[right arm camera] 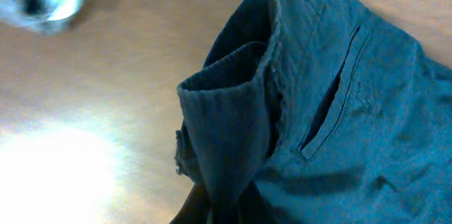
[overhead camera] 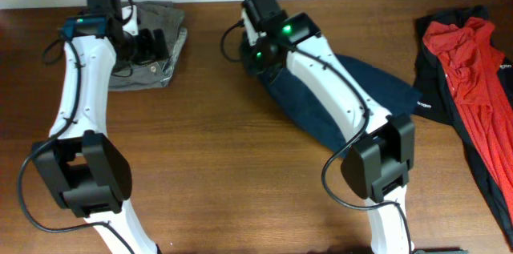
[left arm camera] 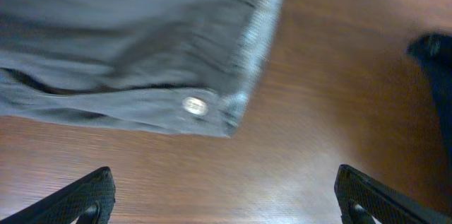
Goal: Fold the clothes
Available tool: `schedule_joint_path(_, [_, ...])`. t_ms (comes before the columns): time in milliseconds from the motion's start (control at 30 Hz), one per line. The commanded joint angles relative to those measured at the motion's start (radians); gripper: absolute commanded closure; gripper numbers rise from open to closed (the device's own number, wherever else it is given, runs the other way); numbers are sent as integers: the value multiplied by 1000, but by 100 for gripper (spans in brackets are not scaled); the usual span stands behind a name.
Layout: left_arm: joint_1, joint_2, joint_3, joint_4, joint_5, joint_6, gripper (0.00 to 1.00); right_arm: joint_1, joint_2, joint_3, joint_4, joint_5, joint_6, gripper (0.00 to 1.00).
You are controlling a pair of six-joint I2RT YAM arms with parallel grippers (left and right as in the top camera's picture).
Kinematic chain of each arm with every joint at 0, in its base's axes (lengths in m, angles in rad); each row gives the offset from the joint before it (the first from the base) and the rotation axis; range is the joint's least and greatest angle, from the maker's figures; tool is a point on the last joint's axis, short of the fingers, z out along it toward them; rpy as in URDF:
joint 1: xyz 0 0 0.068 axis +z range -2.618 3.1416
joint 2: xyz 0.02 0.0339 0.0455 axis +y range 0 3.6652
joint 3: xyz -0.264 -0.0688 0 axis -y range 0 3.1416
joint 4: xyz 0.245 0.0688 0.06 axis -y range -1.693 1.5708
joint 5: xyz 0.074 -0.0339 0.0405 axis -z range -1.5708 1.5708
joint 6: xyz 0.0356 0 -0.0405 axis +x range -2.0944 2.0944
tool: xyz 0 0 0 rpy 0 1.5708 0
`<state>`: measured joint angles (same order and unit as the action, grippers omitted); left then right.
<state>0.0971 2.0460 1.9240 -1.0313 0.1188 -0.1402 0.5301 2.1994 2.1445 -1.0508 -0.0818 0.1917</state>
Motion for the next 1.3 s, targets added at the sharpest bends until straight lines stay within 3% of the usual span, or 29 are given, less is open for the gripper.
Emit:
schedule_joint_path(0, [44, 5, -8, 14, -56, -31, 1, 68, -6, 3, -17, -103, 62, 96])
schedule_joint_path(133, [71, 5, -8, 16, -56, -31, 1, 157, -6, 3, -27, -182, 79, 96])
schedule_joint_path(433, [79, 5, -8, 15, -56, -31, 1, 352, -6, 3, -35, -168, 105, 94])
schedule_joint_path(500, [79, 5, -8, 9, -56, -31, 1, 371, -6, 3, -36, -145, 105, 75])
schedule_joint_path(667, [81, 5, -8, -3, -56, -26, 1, 352, -15, 3, -71, -123, 106, 66])
schedule_joint_path(800, [89, 5, -8, -5, -61, -23, 1, 298, -44, 3, -124, -100, 105, 51])
schedule_joint_path(900, [96, 5, -8, -33, -63, -22, 1, 237, -87, 3, -195, -24, 105, 23])
schedule_joint_path(1267, [100, -84, -8, -233, -63, 14, 1, -85, -297, 3, -489, 170, 79, 1])
